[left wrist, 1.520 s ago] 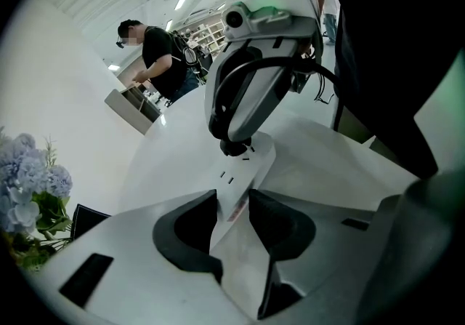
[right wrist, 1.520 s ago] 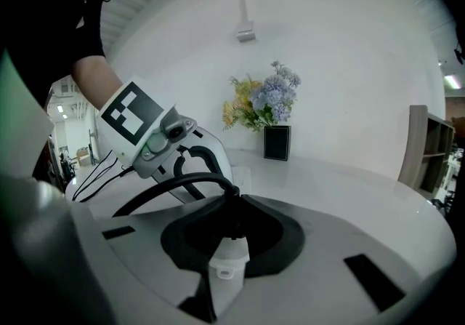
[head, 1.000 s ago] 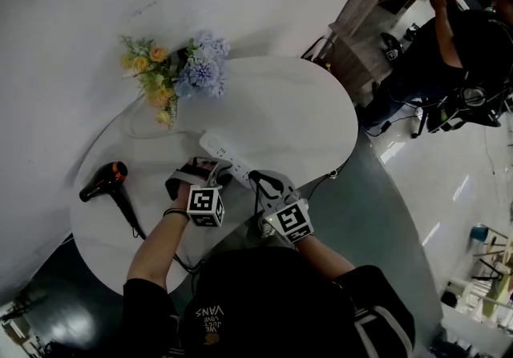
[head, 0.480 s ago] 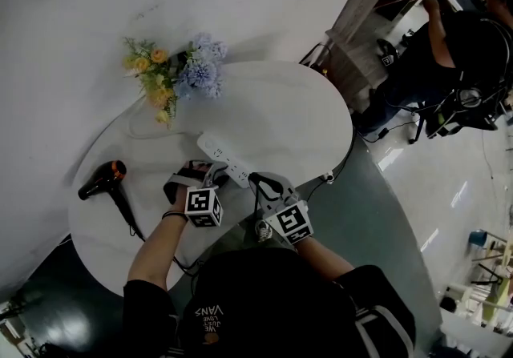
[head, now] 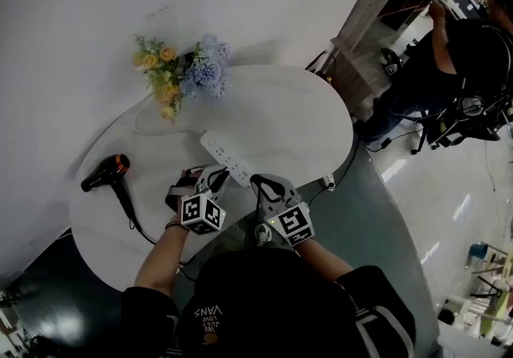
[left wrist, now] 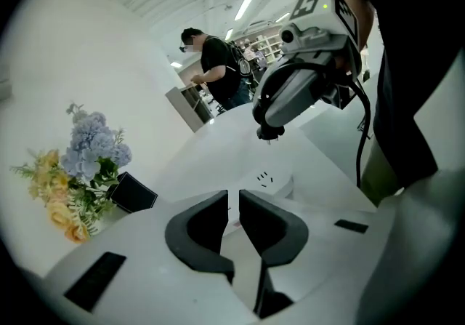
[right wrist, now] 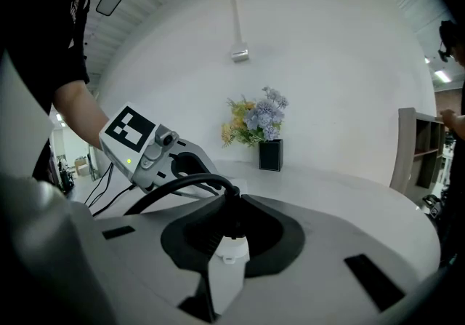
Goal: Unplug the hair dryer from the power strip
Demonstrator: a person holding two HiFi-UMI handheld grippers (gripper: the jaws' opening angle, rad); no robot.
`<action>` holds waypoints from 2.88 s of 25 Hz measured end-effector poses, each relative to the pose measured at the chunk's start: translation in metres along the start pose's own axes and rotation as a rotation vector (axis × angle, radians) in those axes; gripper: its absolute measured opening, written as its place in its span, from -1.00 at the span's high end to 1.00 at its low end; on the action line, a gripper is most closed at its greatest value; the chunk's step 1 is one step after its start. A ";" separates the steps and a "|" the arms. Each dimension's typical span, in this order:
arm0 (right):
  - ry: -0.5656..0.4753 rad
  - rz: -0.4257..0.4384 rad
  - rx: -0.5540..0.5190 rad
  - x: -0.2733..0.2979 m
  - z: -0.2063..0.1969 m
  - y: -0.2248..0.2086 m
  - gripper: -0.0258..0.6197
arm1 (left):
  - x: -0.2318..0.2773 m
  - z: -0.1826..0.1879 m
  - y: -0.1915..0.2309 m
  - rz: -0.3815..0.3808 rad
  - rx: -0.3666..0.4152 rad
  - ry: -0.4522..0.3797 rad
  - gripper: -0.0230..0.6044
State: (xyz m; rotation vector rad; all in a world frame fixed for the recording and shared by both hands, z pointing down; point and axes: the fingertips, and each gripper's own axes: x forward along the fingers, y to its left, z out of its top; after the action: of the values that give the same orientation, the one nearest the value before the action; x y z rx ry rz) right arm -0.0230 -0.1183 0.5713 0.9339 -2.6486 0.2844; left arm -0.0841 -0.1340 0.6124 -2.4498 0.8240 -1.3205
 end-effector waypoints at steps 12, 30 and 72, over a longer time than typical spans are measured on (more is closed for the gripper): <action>-0.015 0.027 -0.006 -0.028 -0.003 0.009 0.70 | -0.050 0.022 -0.008 0.185 -0.305 -0.121 0.86; -0.045 0.100 -0.038 -0.073 0.002 0.021 0.70 | -0.117 0.047 -0.033 0.387 -0.603 -0.264 0.87; -0.089 0.114 0.050 -0.128 0.006 0.030 0.70 | -0.210 0.024 -0.096 0.658 -0.879 -0.295 0.87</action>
State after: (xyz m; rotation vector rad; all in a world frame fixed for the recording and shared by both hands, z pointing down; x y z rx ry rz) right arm 0.0506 -0.0235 0.5170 0.8299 -2.7941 0.3448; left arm -0.1201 0.0648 0.4973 -2.4020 2.2016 -0.3588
